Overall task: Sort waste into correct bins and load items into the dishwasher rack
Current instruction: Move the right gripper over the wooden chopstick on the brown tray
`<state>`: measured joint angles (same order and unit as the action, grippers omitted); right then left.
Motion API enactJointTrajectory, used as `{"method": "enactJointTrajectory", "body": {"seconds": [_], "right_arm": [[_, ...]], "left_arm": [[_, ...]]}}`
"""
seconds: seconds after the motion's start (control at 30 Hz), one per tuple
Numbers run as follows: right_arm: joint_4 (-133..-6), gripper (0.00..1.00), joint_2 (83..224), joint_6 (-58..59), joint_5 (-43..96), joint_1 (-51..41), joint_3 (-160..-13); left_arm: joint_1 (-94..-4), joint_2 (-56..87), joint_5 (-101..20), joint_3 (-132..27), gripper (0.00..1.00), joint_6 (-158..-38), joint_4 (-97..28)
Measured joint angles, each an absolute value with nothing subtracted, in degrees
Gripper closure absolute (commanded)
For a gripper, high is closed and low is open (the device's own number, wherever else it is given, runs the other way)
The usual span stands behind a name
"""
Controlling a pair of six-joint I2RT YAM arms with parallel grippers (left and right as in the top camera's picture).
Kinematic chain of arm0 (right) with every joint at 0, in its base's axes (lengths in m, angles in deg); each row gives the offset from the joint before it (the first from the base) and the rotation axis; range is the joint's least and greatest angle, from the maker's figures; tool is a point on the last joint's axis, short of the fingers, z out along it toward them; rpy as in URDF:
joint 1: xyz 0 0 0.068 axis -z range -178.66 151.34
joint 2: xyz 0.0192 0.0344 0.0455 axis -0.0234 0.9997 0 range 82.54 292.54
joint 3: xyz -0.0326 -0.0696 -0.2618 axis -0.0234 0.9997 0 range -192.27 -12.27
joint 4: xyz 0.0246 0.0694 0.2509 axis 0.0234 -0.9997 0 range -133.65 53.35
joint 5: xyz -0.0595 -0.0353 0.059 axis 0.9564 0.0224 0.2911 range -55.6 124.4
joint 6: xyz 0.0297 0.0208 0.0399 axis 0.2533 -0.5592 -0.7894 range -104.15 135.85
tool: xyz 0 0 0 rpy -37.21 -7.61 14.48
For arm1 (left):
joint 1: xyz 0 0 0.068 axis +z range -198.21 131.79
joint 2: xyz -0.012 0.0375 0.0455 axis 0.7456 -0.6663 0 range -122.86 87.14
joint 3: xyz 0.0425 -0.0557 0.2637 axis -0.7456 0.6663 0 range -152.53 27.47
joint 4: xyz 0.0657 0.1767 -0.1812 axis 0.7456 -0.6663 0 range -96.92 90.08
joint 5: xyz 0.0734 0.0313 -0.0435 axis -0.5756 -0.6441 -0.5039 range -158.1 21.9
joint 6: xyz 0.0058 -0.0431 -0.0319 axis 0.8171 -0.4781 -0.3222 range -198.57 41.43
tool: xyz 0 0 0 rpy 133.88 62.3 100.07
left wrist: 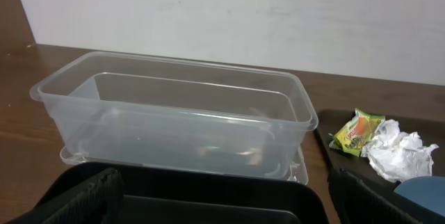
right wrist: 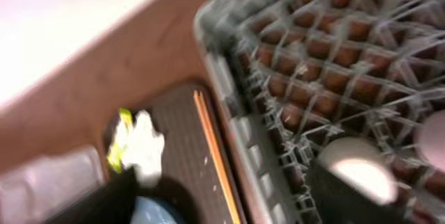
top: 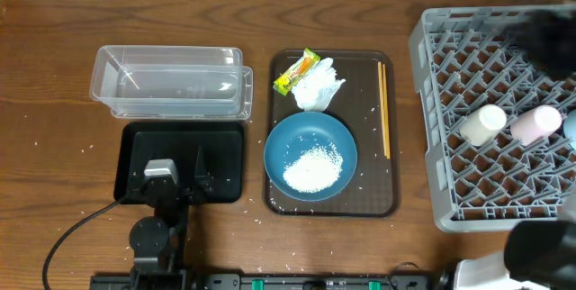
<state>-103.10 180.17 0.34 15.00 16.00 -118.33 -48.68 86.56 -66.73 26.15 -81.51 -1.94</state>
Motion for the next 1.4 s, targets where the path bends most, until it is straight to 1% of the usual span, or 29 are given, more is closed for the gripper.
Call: {"method": "enactJointTrajectory", "body": {"seconds": [0.13,0.2,0.23,0.27,0.3,0.33,0.37,0.4,0.43,0.47,0.5,0.67,0.8,1.03,1.4], "right_arm": [[-101.97,0.01,183.93,1.26,21.15,5.59,-118.31],[-100.76,0.01,186.11,1.37,22.74,1.92,-118.31],[-100.26,0.04,187.49,1.43,23.57,0.13,-118.31],[-100.09,0.16,188.71,1.50,24.18,-1.34,-118.31],[-100.02,0.30,189.98,1.69,24.62,-2.62,-118.31],[-99.95,0.38,190.92,2.02,24.97,-3.48,-118.31],[-99.93,0.43,192.41,1.91,25.52,-4.70,-118.31],[-99.85,0.45,193.54,2.04,25.78,-5.51,-118.29],[-99.82,0.48,195.03,1.89,26.22,-6.43,-118.29],[-99.80,0.53,196.39,1.96,26.59,-7.17,-118.29],[-99.80,0.55,197.78,1.96,26.81,-7.87,-118.29],[-99.34,0.53,204.12,0.91,29.36,-10.76,-118.29],[-99.36,0.53,208.01,-0.51,32.53,-12.13,-118.29],[-98.32,0.51,210.66,-1.43,34.43,-12.11,-118.26],[-95.17,0.52,213.98,-1.54,34.81,-12.20,-118.26]], "left_arm": [[-48.68,86.56,-66.73,26.15,0.03,-81.51,-1.94],[-48.68,86.56,-66.73,26.15,0.04,-81.51,-1.94],[-48.68,86.56,-66.73,26.15,0.04,-81.51,-1.94],[-48.68,86.56,-66.73,26.15,0.04,-81.51,-1.94],[-48.68,86.56,-66.73,26.15,0.03,-81.51,-1.94],[-48.68,86.56,-66.76,26.15,0.03,-81.51,-1.94],[-48.68,86.56,-66.73,26.15,0.03,-81.51,-1.92],[-48.68,86.56,-66.73,26.15,0.03,-81.51,-1.94],[-48.68,86.56,-66.73,26.15,0.03,-81.51,-1.92],[-48.68,86.56,-66.73,26.15,0.03,-81.51,-1.94],[-48.68,86.56,-66.73,26.15,0.03,-81.51,-1.94],[-48.68,86.56,-66.73,26.15,0.04,-81.51,-1.94],[-48.68,86.56,-66.73,26.15,0.03,-81.51,-1.94],[-48.68,86.56,-66.73,26.15,0.04,-81.51,-1.94],[-48.68,86.56,-66.73,26.15,0.03,-81.51,-1.94]]}}
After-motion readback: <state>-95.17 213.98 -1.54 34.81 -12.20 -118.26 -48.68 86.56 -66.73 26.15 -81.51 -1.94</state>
